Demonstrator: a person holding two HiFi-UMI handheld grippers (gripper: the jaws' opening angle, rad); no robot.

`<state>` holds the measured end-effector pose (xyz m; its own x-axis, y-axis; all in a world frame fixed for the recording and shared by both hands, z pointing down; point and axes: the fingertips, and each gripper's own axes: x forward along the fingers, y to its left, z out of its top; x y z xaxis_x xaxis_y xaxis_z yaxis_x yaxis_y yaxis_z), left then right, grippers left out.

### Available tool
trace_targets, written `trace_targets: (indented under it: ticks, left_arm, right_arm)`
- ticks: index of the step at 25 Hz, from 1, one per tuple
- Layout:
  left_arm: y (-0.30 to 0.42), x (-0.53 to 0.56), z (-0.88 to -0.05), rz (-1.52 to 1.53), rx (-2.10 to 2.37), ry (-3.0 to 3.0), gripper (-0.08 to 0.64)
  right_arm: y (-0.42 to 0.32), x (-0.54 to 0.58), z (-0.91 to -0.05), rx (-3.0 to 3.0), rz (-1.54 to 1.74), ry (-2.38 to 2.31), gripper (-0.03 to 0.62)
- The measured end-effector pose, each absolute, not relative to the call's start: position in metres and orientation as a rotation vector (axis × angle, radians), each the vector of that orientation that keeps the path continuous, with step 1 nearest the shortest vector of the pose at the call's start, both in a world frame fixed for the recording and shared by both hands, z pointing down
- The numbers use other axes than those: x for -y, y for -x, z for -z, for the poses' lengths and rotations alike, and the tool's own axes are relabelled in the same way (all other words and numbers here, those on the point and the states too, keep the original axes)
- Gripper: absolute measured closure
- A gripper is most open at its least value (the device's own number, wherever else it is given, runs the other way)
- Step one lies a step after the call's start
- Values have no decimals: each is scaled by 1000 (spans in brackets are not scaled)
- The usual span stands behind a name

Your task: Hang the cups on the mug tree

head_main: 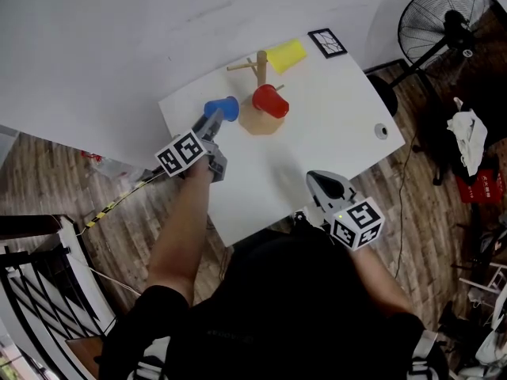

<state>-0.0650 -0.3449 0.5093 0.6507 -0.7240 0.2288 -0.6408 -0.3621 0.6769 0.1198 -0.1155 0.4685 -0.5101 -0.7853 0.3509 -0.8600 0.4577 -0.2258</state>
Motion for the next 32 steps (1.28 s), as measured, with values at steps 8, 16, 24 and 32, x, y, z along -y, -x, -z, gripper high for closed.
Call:
trace_targets:
  ticks: [8,16,24,32]
  left_arm:
    - [32,345,-524,53,1023,-2132,333]
    - [13,346,-538,-50,1033,-2155,333]
    - [5,345,-552,-112,1008,-2135,324]
    - [2,338,-555,-146,975,-2140,304]
  right_arm:
    - [-131,114,-470,2492,-572,-1462,584]
    - [-135,114,-472,2482,-575,-1464,584]
    - [-142,113,-473,2469,-573,-1473,584]
    - [-136,110,-472,2472,-561,-1449,584]
